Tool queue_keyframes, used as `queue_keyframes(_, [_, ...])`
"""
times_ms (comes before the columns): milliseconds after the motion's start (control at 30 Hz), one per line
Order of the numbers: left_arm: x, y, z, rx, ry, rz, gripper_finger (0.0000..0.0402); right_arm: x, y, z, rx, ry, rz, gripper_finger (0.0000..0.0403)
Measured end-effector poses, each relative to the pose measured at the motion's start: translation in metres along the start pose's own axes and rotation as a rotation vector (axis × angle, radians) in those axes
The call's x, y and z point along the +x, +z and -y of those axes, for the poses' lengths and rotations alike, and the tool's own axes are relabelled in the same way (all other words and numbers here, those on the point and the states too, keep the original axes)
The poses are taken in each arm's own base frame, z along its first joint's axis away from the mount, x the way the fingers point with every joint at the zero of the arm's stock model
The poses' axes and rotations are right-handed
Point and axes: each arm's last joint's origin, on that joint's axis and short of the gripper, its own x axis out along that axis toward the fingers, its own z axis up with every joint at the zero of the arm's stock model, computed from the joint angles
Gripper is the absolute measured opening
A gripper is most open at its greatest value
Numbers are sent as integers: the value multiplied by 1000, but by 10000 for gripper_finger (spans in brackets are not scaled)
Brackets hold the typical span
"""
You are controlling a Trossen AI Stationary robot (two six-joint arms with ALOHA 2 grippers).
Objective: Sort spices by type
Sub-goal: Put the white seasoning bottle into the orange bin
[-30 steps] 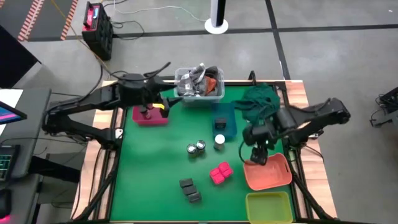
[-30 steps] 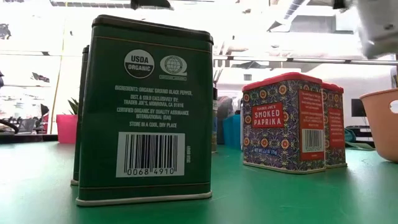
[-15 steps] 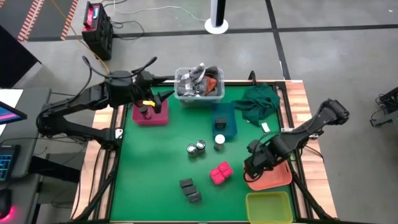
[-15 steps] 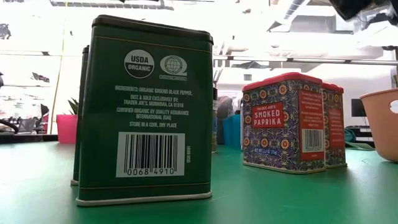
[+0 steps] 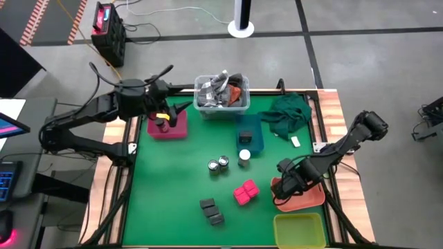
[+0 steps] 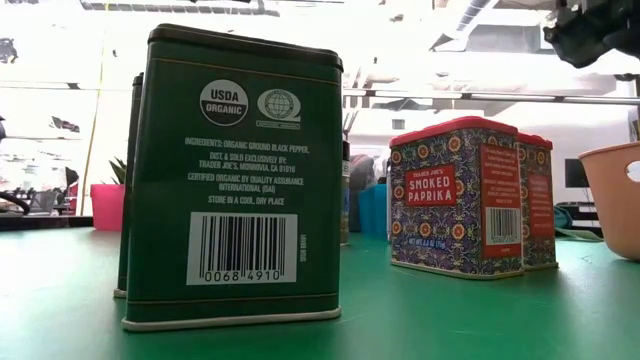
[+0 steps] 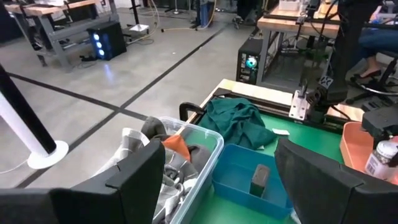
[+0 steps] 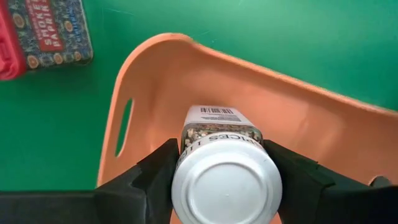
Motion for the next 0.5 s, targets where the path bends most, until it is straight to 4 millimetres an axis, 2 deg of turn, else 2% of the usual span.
queue_keyframes(500, [-7,2,-2,-3,1,14,288,1,0,-3,5,29,-21,266])
